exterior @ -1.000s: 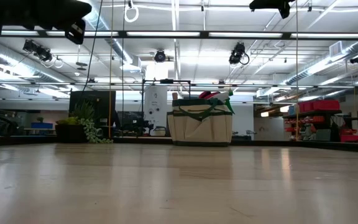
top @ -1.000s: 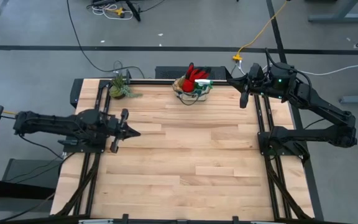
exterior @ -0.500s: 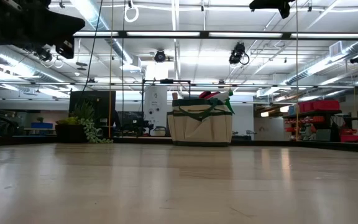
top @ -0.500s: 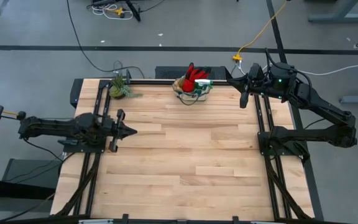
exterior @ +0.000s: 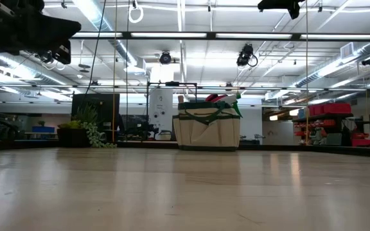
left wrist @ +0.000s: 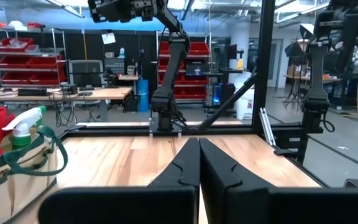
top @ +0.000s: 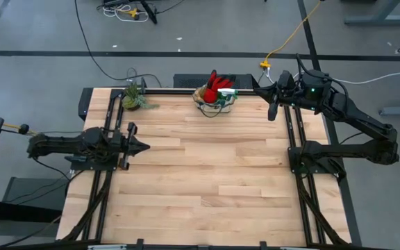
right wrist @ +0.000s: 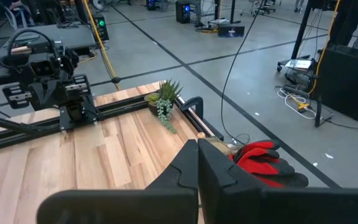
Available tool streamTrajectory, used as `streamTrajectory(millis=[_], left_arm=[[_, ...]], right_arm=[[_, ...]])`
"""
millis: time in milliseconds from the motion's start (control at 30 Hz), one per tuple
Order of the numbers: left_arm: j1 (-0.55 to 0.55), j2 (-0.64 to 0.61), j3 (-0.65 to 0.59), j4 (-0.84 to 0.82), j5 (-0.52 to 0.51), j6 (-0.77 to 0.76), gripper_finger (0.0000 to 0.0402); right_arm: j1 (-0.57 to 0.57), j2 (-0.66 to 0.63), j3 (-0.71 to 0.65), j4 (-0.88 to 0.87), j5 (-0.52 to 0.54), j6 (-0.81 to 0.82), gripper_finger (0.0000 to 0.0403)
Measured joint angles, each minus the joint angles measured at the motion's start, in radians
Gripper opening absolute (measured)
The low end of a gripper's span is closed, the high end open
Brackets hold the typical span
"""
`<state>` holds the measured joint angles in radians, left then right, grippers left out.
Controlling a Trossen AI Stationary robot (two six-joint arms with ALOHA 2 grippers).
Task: Pick & Place Garden tools in Gardening bag
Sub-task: Return to Home Position
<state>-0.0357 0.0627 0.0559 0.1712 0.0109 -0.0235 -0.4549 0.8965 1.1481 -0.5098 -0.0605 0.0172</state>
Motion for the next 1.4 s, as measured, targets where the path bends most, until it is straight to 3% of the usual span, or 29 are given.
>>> streamTrajectory(millis=[233,800,1400], left_arm=[[0.000,-0.063,0.000,-0.078,0.000,0.006,0.0002],[0.000,-0.061,0.000,-0.136,-0.019,0.062,0.0002],[0.000,-0.060,-0.046,-0.078,-0.044,0.038,0.0002]], right_arm=[[0.000,0.000,0.000,0.000,0.000,0.000,0.0000],[0.000,0.000,0.000,0.000,0.000,0.000,0.0000],[0.000,0.000,0.000,0.000,0.000,0.000,0.0000]])
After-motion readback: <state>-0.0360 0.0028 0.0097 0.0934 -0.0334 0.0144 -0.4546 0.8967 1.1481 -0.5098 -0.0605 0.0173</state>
